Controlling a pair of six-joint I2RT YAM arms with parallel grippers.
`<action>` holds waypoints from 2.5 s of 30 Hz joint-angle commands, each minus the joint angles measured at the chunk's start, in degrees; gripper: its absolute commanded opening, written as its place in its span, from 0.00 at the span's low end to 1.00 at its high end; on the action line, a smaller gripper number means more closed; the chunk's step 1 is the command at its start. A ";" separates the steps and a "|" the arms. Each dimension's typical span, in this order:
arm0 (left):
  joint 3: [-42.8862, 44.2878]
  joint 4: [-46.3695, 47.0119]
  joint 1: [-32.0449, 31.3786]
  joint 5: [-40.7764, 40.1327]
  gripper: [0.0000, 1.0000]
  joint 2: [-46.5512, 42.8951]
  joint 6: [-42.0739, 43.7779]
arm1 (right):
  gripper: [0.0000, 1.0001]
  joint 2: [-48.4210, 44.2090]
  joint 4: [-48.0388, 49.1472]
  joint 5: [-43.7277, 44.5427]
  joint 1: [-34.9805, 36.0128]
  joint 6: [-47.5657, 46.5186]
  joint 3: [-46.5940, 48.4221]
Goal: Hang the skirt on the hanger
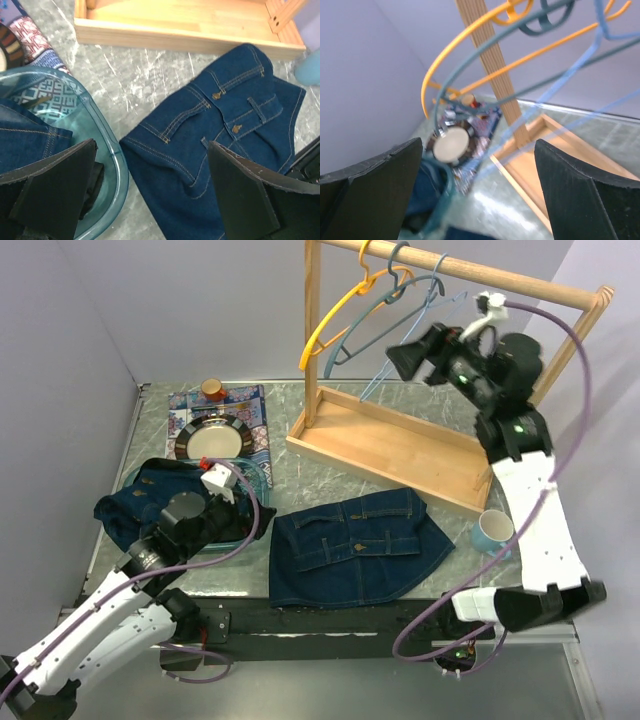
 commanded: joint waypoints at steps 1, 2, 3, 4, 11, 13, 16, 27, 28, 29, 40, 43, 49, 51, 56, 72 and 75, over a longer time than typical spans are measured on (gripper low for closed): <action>0.86 4.91 0.22 -2.99 0.97 -1.39 0.95 | 0.96 5.88 4.49 18.83 4.43 8.68 5.76; 0.78 4.91 0.22 -3.17 0.97 -1.39 0.86 | 0.94 7.20 3.79 20.79 4.52 9.14 6.56; 0.78 4.82 0.22 -3.00 0.97 -1.39 0.95 | 0.93 8.78 3.43 23.07 4.69 9.49 7.43; 0.78 4.82 0.22 -2.65 0.97 -1.12 0.95 | 0.91 9.67 3.08 26.05 4.78 9.85 7.88; 0.95 4.99 0.22 -2.12 0.97 -0.24 0.95 | 0.68 13.45 2.98 26.71 4.78 11.60 9.11; 1.21 4.56 0.22 -2.12 0.97 0.11 0.95 | 0.52 14.33 3.25 25.82 4.78 12.66 9.11; 1.04 4.55 0.22 -2.38 0.97 -0.07 0.86 | 0.29 15.30 3.25 23.98 4.61 13.80 9.20; 0.95 4.82 0.22 -1.94 0.97 -0.51 0.86 | 0.00 9.51 3.86 12.46 -0.57 20.57 8.15; 0.95 4.90 0.22 -1.51 0.97 -0.68 0.86 | 0.00 8.89 4.13 10.19 -0.75 20.75 7.80; 0.87 4.99 0.22 -1.41 0.97 -0.77 0.86 | 0.00 7.49 4.57 9.30 -0.93 20.75 7.27; 0.07 5.87 0.22 -2.91 0.97 -3.76 1.92 | 0.00 -1.29 8.26 -2.12 -1.28 16.89 -0.98; -0.98 7.80 0.31 -2.38 0.97 -5.42 1.65 | 0.00 -6.99 6.95 -6.51 -1.46 11.80 -7.22; -3.53 15.71 0.31 14.29 0.97 -9.20 13.94 | 0.00 -20.87 -2.98 -21.25 -2.60 -5.42 -24.77; -2.74 17.03 0.22 18.95 0.97 -8.95 21.81 | 0.00 -24.06 -8.40 -24.27 -3.21 -13.50 -28.14; 2.69 15.20 0.22 30.47 0.97 -4.30 34.24 | 0.00 -33.56 -19.40 -32.45 -3.92 -30.38 -35.97; 17.04 5.00 -0.30 42.44 0.98 5.02 48.14 | 0.00 -18.10 -51.42 -29.12 10.57 -67.76 -30.35; 16.42 2.80 -0.92 43.67 0.98 7.30 48.93 | 0.00 -16.26 -52.46 -29.47 11.90 -69.60 -29.47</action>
